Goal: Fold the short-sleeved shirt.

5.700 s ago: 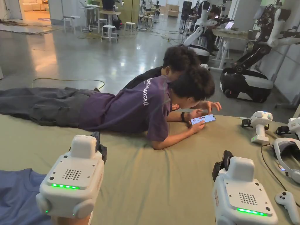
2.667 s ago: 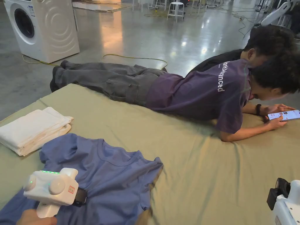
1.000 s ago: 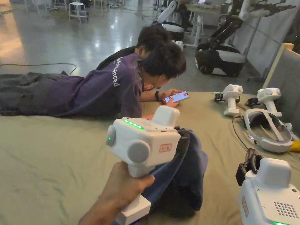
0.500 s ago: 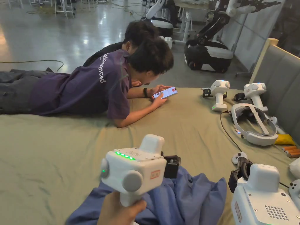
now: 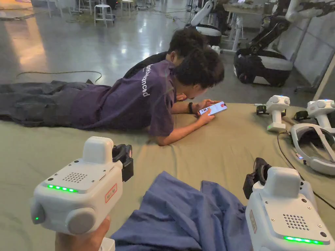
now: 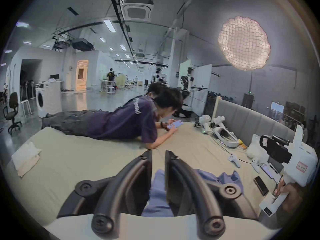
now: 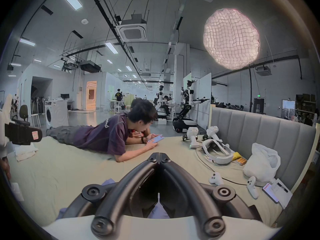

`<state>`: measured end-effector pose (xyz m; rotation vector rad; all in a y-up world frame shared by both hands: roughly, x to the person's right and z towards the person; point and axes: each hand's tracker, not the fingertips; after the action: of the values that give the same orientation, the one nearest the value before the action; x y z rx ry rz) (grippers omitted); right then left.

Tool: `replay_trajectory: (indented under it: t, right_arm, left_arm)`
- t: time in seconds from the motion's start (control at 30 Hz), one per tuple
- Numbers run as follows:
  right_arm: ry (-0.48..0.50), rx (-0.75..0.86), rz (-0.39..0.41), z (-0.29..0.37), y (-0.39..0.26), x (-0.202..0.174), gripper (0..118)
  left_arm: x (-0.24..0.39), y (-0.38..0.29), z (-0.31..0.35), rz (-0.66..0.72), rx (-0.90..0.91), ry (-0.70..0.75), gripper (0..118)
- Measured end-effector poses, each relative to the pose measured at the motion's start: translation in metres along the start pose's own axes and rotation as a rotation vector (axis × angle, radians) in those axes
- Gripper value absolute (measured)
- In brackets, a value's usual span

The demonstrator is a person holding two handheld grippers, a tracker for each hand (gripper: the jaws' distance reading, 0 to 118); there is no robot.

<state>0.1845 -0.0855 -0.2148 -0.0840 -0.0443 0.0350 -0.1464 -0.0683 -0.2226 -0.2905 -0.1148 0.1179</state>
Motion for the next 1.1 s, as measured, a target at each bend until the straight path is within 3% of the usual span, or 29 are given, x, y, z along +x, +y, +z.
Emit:
replay_trajectory:
  t: [0.23, 0.57, 0.87, 0.93, 0.97, 1.0, 1.03, 1.1]
  right_arm:
    - [0.034, 0.018, 0.007, -0.003, 0.001, -0.017, 0]
    - [0.053, -0.036, 0.038, -0.007, -0.013, -0.011, 0]
    - [0.024, -0.094, 0.067, -0.011, -0.031, 0.009, 0]
    - [0.02, -0.108, 0.064, -0.01, -0.034, 0.015, 0]
    - [0.017, -0.113, 0.067, -0.009, -0.036, 0.018, 0]
    - [0.013, -0.118, 0.073, -0.009, -0.038, 0.021, 0]
    - [0.01, -0.124, 0.079, -0.01, -0.04, 0.023, 0]
    - [0.001, -0.137, 0.09, -0.01, -0.045, 0.029, 0]
  left_arm:
    - [-0.02, -0.02, 0.011, 0.003, -0.045, 0.064, 0]
    - [-0.051, -0.077, -0.032, 0.156, -0.371, 0.047, 0]
    - [-0.058, -0.092, -0.084, 0.194, -0.589, 0.018, 0]
    - [-0.057, -0.096, -0.093, 0.202, -0.684, 0.027, 12]
    - [-0.057, -0.099, -0.096, 0.202, -0.727, 0.011, 23]
    - [-0.058, -0.105, -0.096, 0.197, -0.76, -0.038, 42]
    - [-0.059, -0.109, -0.097, 0.193, -0.791, -0.073, 49]
    - [-0.059, -0.117, -0.099, 0.165, -0.854, -0.028, 50]
